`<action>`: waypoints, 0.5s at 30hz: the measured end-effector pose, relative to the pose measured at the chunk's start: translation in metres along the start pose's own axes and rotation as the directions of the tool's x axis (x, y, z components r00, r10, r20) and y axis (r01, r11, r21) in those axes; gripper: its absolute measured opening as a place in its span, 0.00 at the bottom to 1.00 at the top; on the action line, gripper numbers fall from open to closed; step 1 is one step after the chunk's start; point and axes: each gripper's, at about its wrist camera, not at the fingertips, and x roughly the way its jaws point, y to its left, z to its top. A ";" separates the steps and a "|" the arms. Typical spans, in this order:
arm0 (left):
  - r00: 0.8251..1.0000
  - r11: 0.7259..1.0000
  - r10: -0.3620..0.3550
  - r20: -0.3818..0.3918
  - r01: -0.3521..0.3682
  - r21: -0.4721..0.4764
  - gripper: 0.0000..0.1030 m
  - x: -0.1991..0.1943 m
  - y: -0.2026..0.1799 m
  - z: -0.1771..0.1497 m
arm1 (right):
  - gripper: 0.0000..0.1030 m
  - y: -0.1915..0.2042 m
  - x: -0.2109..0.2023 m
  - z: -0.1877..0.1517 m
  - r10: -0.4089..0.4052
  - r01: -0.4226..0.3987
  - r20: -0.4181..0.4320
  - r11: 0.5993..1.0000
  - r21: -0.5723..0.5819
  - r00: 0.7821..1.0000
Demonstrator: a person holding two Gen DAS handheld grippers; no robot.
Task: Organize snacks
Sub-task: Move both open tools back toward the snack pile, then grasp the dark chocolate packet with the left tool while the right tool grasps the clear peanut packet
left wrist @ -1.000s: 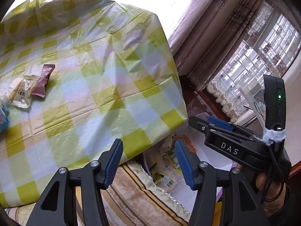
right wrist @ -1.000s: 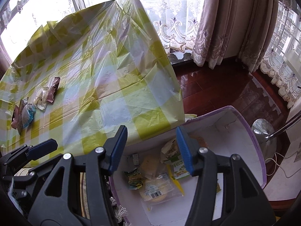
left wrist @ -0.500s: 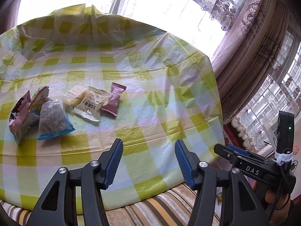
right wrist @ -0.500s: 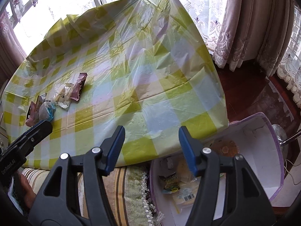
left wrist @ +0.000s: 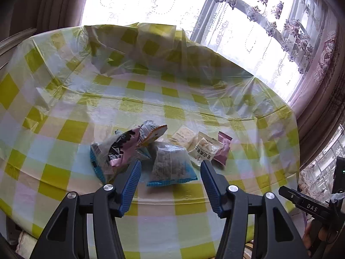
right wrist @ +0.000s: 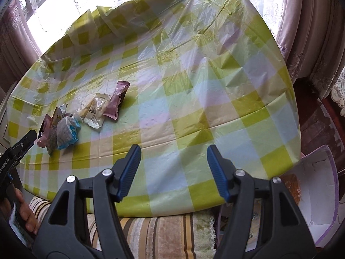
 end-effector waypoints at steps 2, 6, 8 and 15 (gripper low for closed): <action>1.000 1.000 0.021 0.006 -0.021 -0.005 0.56 0.002 0.012 0.004 | 0.65 0.006 0.006 0.003 0.002 -0.002 0.002 1.000 0.003 1.000; 0.999 0.999 0.046 0.009 -0.047 0.012 0.56 0.007 0.026 0.012 | 0.65 0.022 0.016 0.009 0.010 -0.010 0.011 1.000 0.005 1.000; 0.998 0.998 0.058 0.006 -0.058 0.025 0.56 0.013 0.031 0.016 | 0.65 0.030 0.022 0.012 0.016 -0.016 0.017 1.000 0.000 1.000; 0.995 0.995 0.090 -0.030 -0.089 0.037 0.56 0.038 0.046 0.024 | 0.65 0.069 0.042 0.020 0.057 -0.056 0.021 0.997 -0.049 0.998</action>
